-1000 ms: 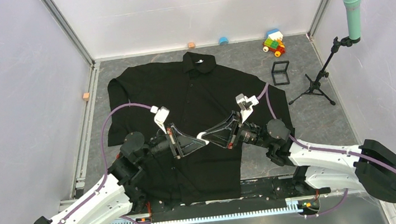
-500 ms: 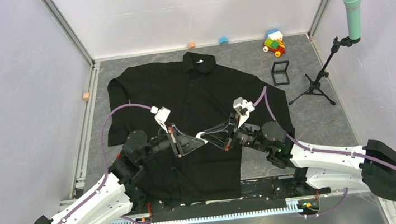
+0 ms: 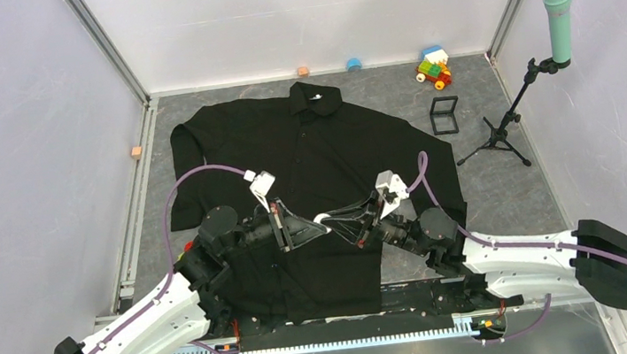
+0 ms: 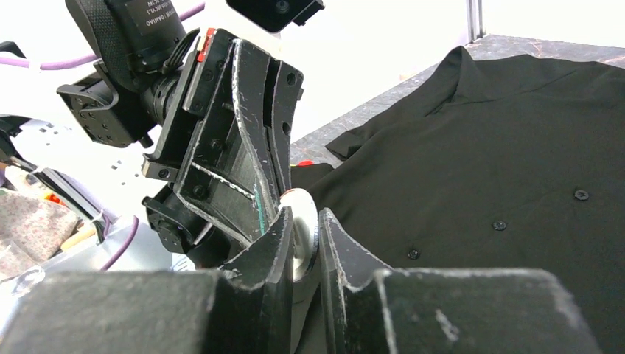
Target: Pin the brooch onto the clothing
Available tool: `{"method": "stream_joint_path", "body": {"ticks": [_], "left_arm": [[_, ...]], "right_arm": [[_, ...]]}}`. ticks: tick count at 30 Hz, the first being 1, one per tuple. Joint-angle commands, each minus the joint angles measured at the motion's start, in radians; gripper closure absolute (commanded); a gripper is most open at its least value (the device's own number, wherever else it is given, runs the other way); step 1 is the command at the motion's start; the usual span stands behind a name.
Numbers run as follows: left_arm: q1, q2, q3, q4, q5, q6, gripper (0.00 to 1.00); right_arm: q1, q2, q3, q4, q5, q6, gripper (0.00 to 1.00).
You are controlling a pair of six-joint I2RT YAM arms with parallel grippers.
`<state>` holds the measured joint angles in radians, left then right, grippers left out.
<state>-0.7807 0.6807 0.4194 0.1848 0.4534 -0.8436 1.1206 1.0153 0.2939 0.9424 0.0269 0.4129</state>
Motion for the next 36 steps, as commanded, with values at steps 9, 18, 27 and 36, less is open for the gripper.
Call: {"method": "stream_joint_path", "body": {"ticks": [9, 18, 27, 36], "left_arm": [[0.004, -0.024, 0.057, 0.064, -0.002, 0.015, 0.98], [0.005, -0.034, 0.076, -0.034, 0.069, 0.104, 0.98], [0.006, -0.028, 0.137, -0.237, -0.040, 0.177, 0.98], [0.066, 0.158, 0.316, -0.526, -0.092, 0.308, 0.98]], "right_arm": [[-0.009, -0.137, 0.104, -0.375, -0.024, -0.106, 0.51], [-0.126, -0.175, 0.221, -0.467, -0.163, 0.016, 0.34], [-0.220, -0.186, 0.218, -0.426, -0.357, 0.094, 0.19], [-0.220, -0.121, 0.312, -0.913, 0.173, 0.053, 0.21]]}}
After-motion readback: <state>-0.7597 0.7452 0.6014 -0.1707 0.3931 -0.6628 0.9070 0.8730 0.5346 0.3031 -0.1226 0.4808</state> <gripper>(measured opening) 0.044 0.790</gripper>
